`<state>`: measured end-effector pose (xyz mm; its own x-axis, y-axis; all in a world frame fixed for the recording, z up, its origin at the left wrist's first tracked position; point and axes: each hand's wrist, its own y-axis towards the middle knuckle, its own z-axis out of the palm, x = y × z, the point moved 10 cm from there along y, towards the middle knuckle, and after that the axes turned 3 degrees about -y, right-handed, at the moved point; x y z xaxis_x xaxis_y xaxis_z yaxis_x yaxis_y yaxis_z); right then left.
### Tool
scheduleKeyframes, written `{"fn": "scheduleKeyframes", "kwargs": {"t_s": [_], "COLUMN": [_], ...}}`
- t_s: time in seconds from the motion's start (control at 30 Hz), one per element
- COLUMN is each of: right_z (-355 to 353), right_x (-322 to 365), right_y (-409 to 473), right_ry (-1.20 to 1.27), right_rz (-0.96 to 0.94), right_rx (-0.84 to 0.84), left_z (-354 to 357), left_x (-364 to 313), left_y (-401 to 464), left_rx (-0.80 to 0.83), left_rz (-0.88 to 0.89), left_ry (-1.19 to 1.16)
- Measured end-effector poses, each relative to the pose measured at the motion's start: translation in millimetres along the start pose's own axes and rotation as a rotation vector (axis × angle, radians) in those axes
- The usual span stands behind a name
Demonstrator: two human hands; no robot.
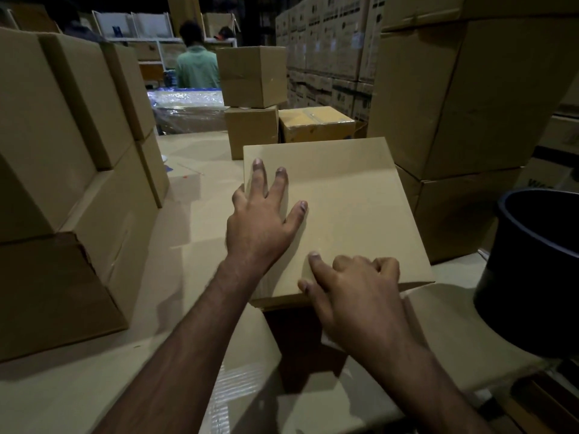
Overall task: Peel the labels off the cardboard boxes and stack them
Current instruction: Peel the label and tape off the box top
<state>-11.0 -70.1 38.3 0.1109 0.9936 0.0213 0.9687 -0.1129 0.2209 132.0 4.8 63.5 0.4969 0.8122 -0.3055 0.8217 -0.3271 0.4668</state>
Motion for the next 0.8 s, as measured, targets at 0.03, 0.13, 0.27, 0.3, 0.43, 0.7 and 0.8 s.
{"fn": "scheduleKeyframes", "kwargs": {"t_s": [0.03,0.13,0.27,0.3,0.43,0.7,0.8], "right_z": [-1,-5,1,3,-5,-3,-8], "right_x": [-7,-15,-5,-5,-21,-12,-13], "right_y": [8,32,10,6,36,26,55], "right_ry": [0.007,-0.020,-0.042,-0.032,-0.010,-0.065,-0.123], "right_rz": [0.037,0.085,0.054,0.054,0.121,0.069,0.080], "right_rx": [-0.006,-0.062,-0.013,-0.006,-0.058,0.005,-0.010], "left_z": [0,0,-1,0,1,4,5], "left_x": [0,0,2,2,2,5,8], "left_y": [0,4,6,5,7,14,21], "left_rx": [0.000,0.010,0.021,0.021,0.028,0.034,0.043], "left_rz": [-0.002,-0.005,-0.005,-0.005,-0.006,0.003,-0.006], "left_ry": [0.006,0.000,-0.011,-0.011,-0.013,-0.025,-0.027]}}
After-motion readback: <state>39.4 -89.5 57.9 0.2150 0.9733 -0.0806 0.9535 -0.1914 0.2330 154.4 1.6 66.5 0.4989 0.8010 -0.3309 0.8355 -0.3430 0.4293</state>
